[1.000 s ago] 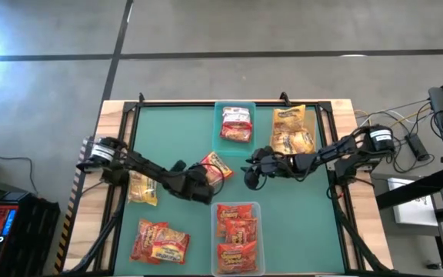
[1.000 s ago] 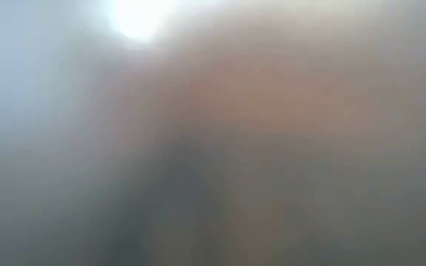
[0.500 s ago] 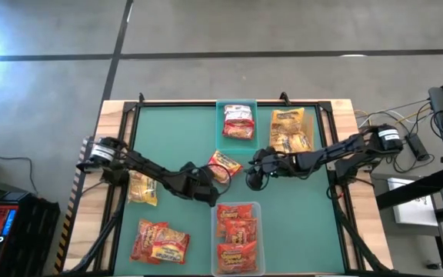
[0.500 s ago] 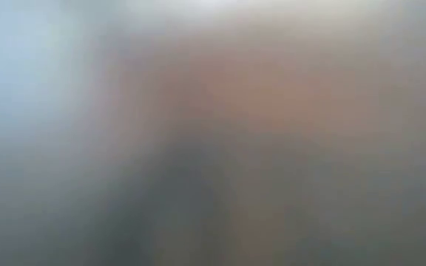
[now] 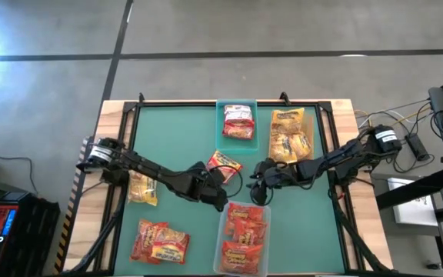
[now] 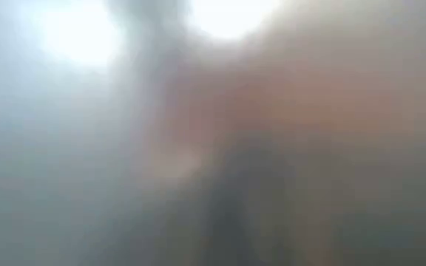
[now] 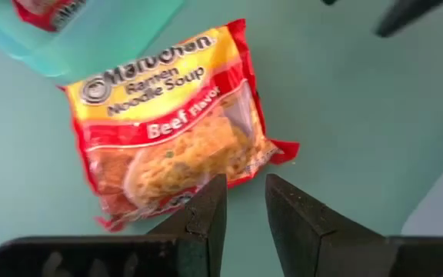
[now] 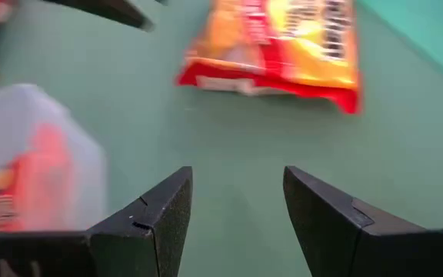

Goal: Sort Maruchan noodles
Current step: Put the top red noodle pack into the transparent green bin

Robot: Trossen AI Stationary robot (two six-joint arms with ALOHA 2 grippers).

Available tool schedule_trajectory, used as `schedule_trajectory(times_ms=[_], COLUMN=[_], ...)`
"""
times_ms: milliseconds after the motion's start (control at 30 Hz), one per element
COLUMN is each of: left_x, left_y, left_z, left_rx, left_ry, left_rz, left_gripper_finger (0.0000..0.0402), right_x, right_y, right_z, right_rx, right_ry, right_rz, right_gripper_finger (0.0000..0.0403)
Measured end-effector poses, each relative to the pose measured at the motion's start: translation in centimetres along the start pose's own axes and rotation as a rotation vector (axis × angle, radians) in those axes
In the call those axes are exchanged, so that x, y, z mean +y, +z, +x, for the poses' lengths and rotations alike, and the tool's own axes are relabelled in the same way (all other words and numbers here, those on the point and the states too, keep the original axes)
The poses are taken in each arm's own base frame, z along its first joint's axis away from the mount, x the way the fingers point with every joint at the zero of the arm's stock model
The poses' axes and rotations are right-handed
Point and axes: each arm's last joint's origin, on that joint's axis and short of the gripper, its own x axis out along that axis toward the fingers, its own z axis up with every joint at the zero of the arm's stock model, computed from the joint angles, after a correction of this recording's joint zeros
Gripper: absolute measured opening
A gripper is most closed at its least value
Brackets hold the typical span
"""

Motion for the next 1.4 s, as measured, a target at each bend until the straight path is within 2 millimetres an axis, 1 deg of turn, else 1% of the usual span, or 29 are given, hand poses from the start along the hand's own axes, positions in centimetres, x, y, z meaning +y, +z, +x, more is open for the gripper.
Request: schedule_trajectory(times_ms=[200,367,433,533,667,800,867,1033,1167,1300,1400], left_x=[0.1,0.1,0.2,0.5,0.7,1.1,1.5,2.9,3.4,3.1,2.6], left_y=[0.9,1.3,1.3,1.1,1.2,1.4,1.7,2.2,2.6,2.3,2.3], left_z=[-1.1,-1.2,-1.0,-0.7,-0.1,0.9,1.8,3.9,5.1,6.2,6.5], left_rx=[0.007,-0.017,-0.021,-0.031,-0.053,-0.055,-0.054,-0.029,-0.027,-0.003,0.007], left_ry=[0.063,0.069,0.073,0.088,0.096,0.109,0.124,0.174,0.176,0.151,0.1], left_rz=[0.014,0.002,-0.02,-0.065,-0.14,-0.175,-0.195,-0.261,-0.299,-0.262,-0.225], left_gripper_finger=[0.0075,0.0075,0.0075,0.0075,0.0075,0.0075,0.0075,0.0075,0.0075,0.0075,0.0075], right_x=[-1.9,-3.0,-3.2,-2.9,-1.6,-0.3,0.0,0.4,0.4,0.4,0.4], right_y=[-1.3,-1.7,-1.9,-1.9,-1.7,-1.9,-2.0,-2.1,-2.1,-2.1,-2.1], right_z=[0.0,-0.3,-0.3,-0.3,-0.4,-0.6,-0.7,-0.8,-0.8,-0.8,-0.8], right_rx=[0.009,0.023,0.031,0.03,0.003,-0.03,-0.04,-0.046,-0.05,-0.046,-0.039], right_ry=[-0.193,-0.344,-0.372,-0.345,-0.27,-0.208,-0.198,-0.182,-0.178,-0.18,-0.184], right_rz=[-0.013,-0.043,-0.038,-0.014,-0.014,-0.025,-0.03,-0.028,-0.025,-0.054,-0.085], right_gripper_finger=[0.0194,0.0194,0.0194,0.0194,0.0194,0.0194,0.0194,0.0194,0.0194,0.0194,0.0194])
